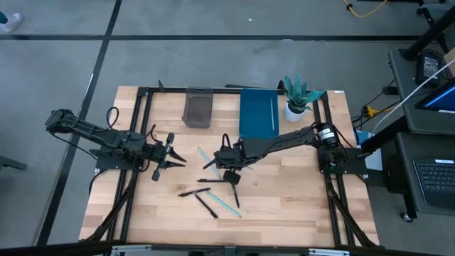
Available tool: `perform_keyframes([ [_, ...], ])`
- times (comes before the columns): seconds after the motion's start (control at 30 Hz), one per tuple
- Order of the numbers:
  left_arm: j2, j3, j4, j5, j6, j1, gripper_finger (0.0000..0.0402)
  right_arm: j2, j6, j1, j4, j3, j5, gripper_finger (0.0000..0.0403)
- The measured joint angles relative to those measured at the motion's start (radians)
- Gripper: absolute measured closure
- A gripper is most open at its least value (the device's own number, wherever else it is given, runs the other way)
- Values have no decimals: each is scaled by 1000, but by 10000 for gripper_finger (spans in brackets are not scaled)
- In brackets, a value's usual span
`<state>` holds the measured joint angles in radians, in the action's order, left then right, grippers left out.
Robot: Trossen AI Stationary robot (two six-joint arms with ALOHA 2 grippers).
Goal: Sort pens & pencils
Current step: Put the blue pencil into the blue bin
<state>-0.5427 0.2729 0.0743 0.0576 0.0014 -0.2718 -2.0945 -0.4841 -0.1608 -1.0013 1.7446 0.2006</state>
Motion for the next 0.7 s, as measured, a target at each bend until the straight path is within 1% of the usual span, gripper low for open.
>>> perform_keyframes([
  [0.27,0,0,-21,0,0,0,337,25,20,0,-155,130,120,383],
  [0.57,0,0,-25,0,1,0,337,147,21,0,-166,135,244,381],
  [0.7,0,0,-41,0,1,0,337,185,22,0,-202,134,304,377],
])
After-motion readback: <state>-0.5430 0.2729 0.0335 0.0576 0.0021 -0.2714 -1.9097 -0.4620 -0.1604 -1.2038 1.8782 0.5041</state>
